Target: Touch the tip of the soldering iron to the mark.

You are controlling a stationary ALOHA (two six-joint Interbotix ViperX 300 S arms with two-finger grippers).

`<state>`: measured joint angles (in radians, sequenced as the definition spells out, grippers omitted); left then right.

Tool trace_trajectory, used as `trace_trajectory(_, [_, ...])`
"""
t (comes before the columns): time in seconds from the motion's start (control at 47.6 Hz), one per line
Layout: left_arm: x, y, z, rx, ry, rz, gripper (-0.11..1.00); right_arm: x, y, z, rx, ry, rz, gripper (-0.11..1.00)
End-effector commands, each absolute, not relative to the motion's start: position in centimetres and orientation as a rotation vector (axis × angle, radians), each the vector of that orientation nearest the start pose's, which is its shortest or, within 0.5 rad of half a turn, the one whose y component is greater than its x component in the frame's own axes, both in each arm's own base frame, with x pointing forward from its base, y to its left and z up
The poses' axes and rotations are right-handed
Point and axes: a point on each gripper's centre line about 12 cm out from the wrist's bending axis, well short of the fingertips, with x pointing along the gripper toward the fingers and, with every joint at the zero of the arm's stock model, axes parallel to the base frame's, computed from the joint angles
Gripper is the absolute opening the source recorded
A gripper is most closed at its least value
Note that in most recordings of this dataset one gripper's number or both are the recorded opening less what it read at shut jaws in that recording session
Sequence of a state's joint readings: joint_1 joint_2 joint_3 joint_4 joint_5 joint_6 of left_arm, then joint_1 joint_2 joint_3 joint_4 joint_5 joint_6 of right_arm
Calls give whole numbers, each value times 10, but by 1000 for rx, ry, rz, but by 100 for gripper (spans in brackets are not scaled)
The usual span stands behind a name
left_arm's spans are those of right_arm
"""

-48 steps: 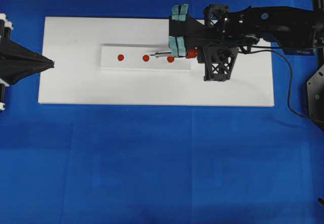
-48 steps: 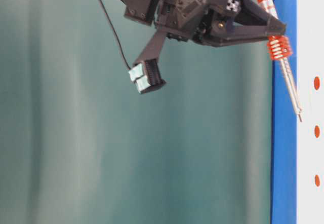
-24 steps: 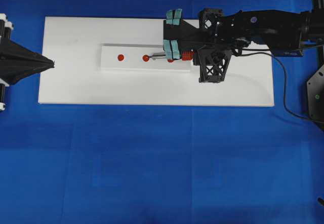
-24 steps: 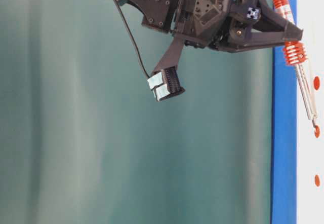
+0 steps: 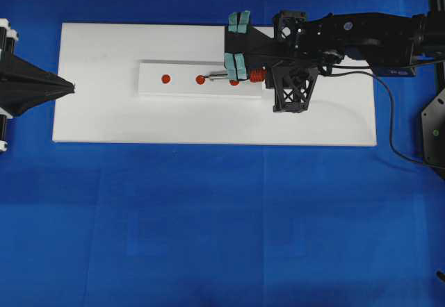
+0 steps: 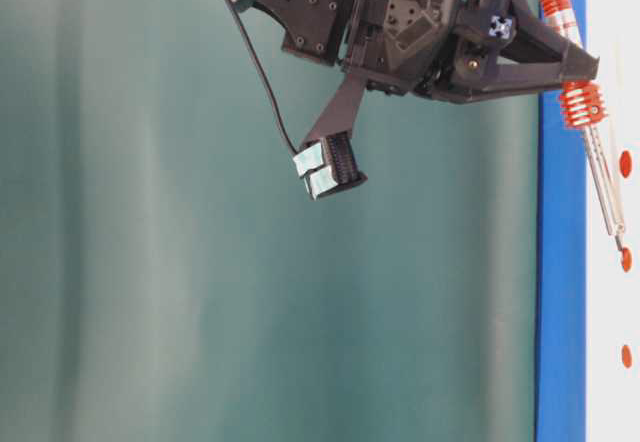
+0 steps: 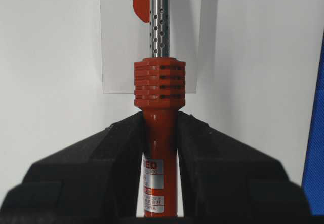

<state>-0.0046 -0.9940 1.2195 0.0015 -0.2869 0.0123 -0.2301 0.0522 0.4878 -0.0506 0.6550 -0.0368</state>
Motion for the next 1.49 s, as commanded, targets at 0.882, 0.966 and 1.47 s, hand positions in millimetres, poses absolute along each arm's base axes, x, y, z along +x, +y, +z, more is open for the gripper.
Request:
trace_trajectory(0.882, [192,-1,284,17,-72,-6,0,371,-89,171,45,1164,-181,7])
trace_trajectory(0.966, [192,-1,284,17,-72,-6,0,372,-88,172,44,1162,-180,7])
trace_trajectory(1.47, [192,-1,285,15,-74,-6,0,374,-89,198,37,1120,-186,7])
